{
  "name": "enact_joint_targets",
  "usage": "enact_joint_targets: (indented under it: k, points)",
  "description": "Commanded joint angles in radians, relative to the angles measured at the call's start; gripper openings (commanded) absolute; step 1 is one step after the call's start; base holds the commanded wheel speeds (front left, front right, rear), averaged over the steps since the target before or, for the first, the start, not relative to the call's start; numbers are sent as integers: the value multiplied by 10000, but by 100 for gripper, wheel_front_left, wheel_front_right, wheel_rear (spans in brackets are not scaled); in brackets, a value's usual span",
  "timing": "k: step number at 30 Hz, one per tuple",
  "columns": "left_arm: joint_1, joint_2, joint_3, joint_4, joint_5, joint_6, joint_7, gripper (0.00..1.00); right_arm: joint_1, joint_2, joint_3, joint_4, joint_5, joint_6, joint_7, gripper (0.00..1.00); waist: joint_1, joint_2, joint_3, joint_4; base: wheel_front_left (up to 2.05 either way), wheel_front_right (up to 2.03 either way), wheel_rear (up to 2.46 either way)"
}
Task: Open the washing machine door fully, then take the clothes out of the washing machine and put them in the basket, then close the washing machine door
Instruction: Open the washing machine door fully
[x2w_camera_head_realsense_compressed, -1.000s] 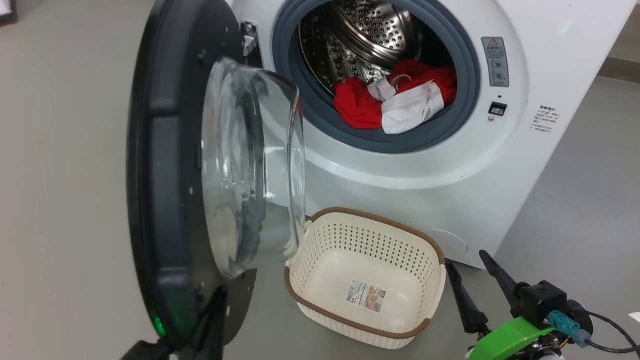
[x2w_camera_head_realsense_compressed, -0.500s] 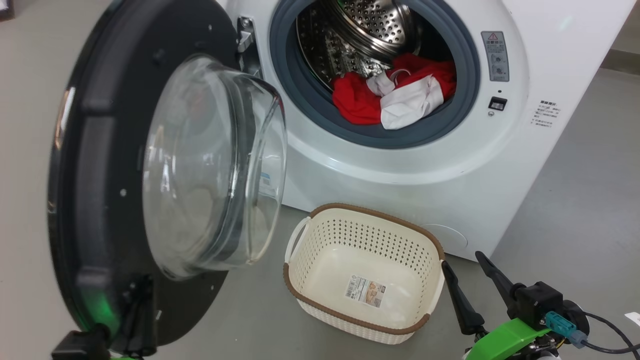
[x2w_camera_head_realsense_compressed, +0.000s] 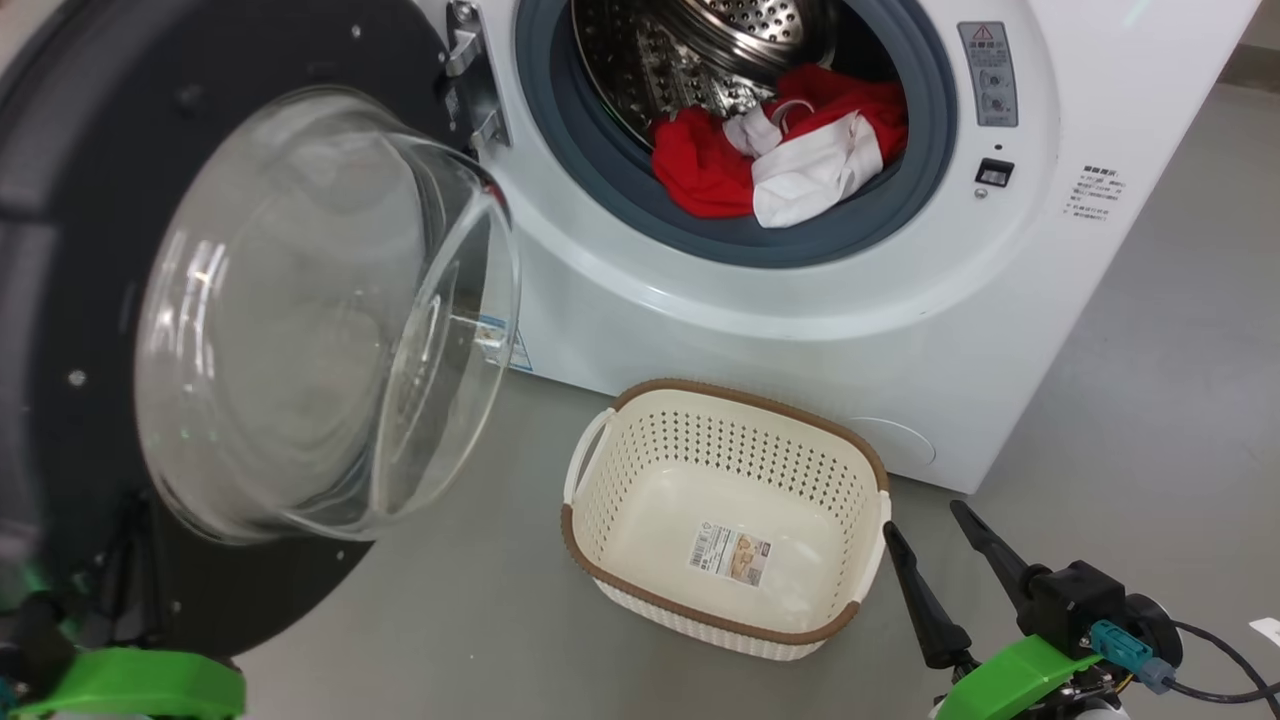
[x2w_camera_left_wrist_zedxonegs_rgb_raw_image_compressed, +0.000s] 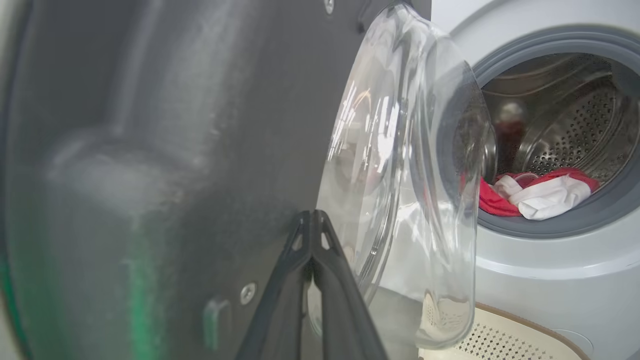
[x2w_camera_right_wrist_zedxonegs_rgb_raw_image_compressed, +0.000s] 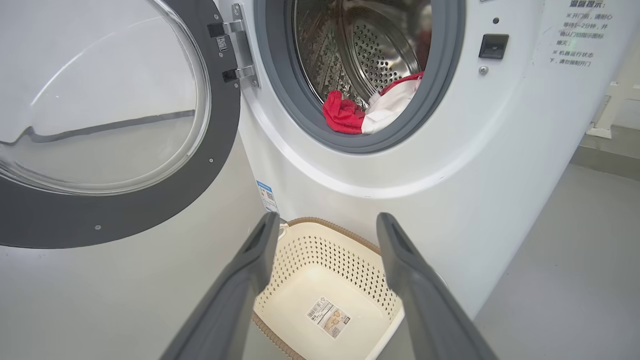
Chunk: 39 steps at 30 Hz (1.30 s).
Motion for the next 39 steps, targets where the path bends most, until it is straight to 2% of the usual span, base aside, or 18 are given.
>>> enact_joint_targets:
  k: [1,9,22,39]
  points:
    - [-494,508,645,-94,93,4,-94,0,-371,-67,248,-251,-124,62,-136,100,0,-1,103,-47,0,0,0]
    - [-1140,661,1544,479,260,-123,-94,0,-508,-120,316,-232,-163,62,-136,100,0,-1,356,-128,0,0,0]
    - [-2182,1222,2920,1500,672,-245,-94,0,-796,-120,455,-233,-199,62,-136,100,0,-1,791,-450,0,0,0]
    - [-3606,1938,4234,3013,1095,-281,-94,0,-1223,-230,485,-278,-390,62,-136,100,0,-1,1554,-731,0,0,0]
